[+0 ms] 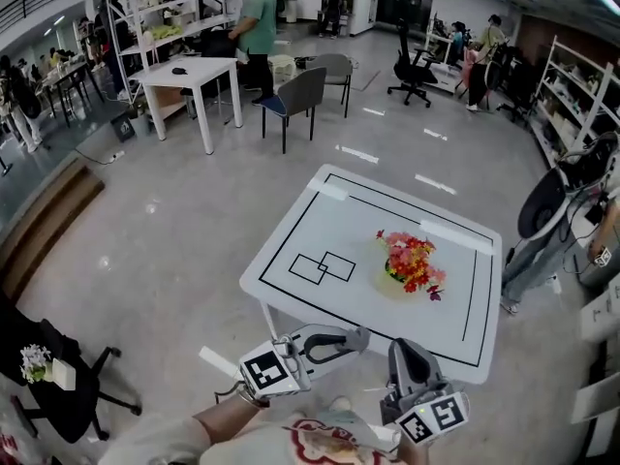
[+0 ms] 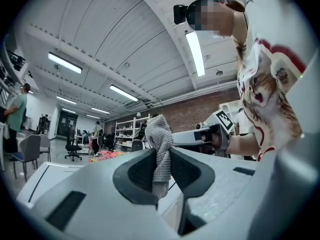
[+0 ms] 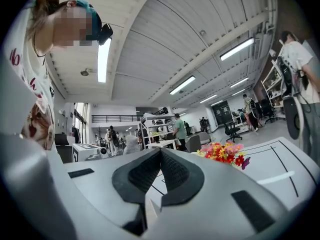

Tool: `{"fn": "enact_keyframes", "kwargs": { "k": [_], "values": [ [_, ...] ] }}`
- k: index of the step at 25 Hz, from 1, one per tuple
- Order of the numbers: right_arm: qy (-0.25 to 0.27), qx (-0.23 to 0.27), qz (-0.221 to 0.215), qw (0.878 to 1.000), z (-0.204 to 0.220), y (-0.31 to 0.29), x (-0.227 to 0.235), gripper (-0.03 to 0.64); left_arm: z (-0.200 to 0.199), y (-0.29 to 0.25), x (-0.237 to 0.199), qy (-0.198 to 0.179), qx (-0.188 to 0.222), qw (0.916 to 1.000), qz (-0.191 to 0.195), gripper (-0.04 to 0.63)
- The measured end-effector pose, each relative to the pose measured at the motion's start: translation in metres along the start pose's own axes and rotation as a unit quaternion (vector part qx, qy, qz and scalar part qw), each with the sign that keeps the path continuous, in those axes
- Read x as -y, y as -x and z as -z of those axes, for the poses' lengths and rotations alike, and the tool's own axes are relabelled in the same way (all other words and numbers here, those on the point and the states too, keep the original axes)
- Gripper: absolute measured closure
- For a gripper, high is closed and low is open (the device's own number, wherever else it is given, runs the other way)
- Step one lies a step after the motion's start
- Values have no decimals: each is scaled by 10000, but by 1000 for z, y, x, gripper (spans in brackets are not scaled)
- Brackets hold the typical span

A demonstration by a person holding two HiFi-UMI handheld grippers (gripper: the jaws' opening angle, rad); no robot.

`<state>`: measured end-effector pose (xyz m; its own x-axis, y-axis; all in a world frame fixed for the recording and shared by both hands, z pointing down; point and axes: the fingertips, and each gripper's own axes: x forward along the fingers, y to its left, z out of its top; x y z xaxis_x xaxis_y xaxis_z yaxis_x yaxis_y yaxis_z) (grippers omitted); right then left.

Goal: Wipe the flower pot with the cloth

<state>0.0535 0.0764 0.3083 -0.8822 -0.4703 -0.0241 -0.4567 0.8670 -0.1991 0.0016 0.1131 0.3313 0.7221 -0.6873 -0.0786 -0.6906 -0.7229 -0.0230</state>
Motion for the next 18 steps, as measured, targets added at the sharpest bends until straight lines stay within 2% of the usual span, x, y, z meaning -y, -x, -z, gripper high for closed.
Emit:
{"fn": "enact_keyframes", "kwargs": {
  "k": [4, 10, 18],
  "values": [
    [-60, -43, 114, 9999, 8, 16, -21, 615, -2, 10, 19, 137, 26, 9998, 111, 523],
    [182, -59, 354, 9992, 15, 38, -36, 617, -4, 9, 46, 137, 104, 9995, 274, 523],
    [284, -82, 466, 9985, 15, 68, -50, 615, -15, 14, 75, 112, 161, 9995, 265, 523]
  ]
}}
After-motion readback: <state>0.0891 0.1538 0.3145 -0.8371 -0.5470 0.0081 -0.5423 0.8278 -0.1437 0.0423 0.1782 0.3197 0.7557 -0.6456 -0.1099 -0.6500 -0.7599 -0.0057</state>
